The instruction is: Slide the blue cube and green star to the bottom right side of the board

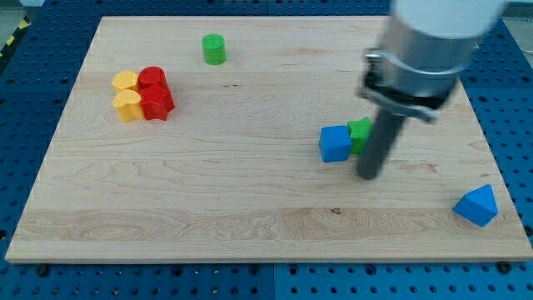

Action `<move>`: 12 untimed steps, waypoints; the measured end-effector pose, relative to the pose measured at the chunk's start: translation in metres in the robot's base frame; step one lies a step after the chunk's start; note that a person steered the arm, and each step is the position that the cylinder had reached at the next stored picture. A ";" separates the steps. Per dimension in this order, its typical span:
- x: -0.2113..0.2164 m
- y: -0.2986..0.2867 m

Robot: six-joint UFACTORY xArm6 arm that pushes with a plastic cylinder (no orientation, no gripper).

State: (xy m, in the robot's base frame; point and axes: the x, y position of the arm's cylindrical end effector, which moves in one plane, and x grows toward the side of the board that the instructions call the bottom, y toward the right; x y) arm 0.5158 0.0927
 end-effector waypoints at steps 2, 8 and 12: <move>-0.064 -0.088; -0.035 0.052; -0.011 0.034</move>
State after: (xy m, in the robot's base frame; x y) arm 0.5046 0.1269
